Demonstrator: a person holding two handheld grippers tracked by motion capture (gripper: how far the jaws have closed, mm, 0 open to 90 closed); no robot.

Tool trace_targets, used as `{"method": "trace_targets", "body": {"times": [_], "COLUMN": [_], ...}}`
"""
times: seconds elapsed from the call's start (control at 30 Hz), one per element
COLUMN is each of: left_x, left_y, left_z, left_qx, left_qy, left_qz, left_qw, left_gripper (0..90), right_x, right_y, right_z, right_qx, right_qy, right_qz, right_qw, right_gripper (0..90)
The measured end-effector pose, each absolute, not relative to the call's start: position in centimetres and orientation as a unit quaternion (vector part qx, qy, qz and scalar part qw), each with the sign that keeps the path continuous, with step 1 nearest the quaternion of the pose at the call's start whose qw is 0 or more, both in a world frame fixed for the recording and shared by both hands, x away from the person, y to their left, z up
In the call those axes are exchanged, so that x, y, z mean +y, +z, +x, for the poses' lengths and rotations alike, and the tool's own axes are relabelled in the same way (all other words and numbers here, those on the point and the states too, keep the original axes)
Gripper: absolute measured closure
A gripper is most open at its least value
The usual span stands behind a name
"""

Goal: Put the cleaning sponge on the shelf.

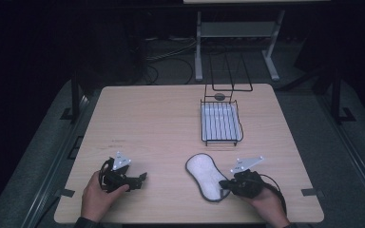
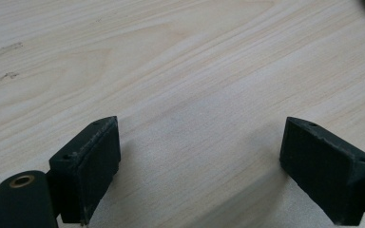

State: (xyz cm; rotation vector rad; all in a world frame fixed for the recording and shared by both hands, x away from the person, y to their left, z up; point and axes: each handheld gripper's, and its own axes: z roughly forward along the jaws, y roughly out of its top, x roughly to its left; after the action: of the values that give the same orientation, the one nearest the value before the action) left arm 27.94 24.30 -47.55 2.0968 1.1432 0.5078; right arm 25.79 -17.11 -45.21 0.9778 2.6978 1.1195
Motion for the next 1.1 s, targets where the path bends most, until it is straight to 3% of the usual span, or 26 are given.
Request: {"method": "trace_targets", "body": {"times": [0.83, 0.97, 1.1], "left_x": [24.3, 24.3, 24.3], "left_y": [-47.6, -47.6, -47.6], "left_z": [27.9, 27.9, 27.9], "left_qx": [0.440, 0.440, 0.440], "left_qy": [0.195, 0.195, 0.195], "left_qz": [0.807, 0.807, 0.807], "left_qw": [0.343, 0.343, 0.343], "left_gripper": [12.7, 12.7, 12.7], "right_x": [-21.7, -22.0, -21.9], "right_y": [-44.8, -44.1, -43.7], "right_z": [26.9, 27.0, 27.3], "right_qx": [0.859, 0.849, 0.847], "right_qy": [0.358, 0.385, 0.391], "right_qz": [0.362, 0.359, 0.357], "right_qw": [0.051, 0.049, 0.044], "right_gripper": [89.6, 83.4, 69.4]}}
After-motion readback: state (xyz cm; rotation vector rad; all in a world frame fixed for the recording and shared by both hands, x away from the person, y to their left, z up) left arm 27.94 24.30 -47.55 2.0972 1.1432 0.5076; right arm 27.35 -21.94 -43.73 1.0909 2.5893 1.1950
